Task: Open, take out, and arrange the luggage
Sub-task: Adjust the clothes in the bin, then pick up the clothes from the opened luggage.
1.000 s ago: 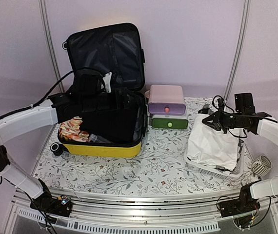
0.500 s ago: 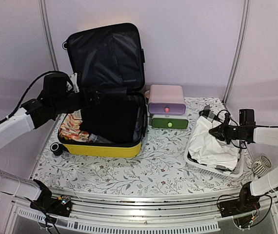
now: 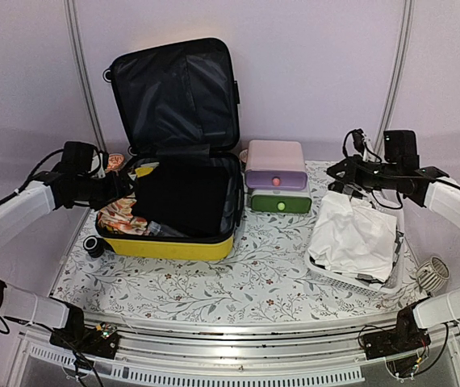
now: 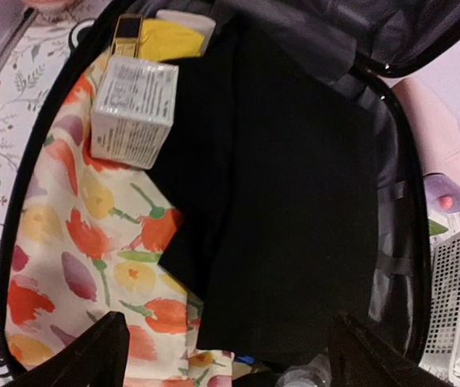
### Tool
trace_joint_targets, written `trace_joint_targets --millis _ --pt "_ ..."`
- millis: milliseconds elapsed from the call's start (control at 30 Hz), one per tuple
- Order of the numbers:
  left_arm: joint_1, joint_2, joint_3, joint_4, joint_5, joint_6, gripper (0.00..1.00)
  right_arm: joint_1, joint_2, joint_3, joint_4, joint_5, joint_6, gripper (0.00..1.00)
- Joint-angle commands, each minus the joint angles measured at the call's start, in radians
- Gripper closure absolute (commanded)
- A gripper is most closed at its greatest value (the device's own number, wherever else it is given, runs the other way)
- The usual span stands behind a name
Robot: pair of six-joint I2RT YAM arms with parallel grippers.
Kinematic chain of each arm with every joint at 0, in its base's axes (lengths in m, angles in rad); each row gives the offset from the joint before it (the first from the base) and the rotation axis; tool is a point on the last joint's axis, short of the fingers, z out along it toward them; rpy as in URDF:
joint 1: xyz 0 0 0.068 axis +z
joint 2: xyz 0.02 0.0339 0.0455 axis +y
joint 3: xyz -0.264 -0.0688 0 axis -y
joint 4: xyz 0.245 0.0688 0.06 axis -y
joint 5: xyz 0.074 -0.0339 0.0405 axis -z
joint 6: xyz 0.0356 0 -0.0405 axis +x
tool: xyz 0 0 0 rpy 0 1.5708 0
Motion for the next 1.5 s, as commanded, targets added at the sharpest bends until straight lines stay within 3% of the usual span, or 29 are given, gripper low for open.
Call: trace_joint_targets --millis 0,133,467,633,1033,1200,1267,1467 --pt "0.037 0.053 -0.036 0.003 0.073 0.038 0.12 0.085 0.059 0.017 0.064 -0.067 -0.005 0.76" --pt "0.061 0.149 -0.012 0.039 0.134 0.069 0.08 0.140 0.127 0.061 0.076 -0.089 0.005 0.70" --pt "0.067 0.337 0.107 0.022 0.146 0.097 0.12 0.161 0.157 0.007 0.145 -0.089 0.024 0.69" --pt "0.064 0.358 0.122 0.055 0.152 0.102 0.15 0.161 0.160 -0.012 0.155 -0.092 0.024 0.69" --pt "0.051 0.546 0.293 0.032 0.314 0.125 0.38 0.161 0.186 -0.022 0.173 -0.114 0.039 0.69" --pt "0.043 0.566 0.322 0.004 0.354 0.115 0.39 0.161 0.184 -0.035 0.175 -0.114 0.043 0.69" --pt "0.042 0.557 0.325 -0.001 0.369 0.116 0.48 0.161 0.184 -0.036 0.176 -0.114 0.043 0.69" --pt "0.045 0.520 0.332 0.036 0.551 0.071 0.93 0.163 0.210 -0.032 0.193 -0.136 0.050 0.69"
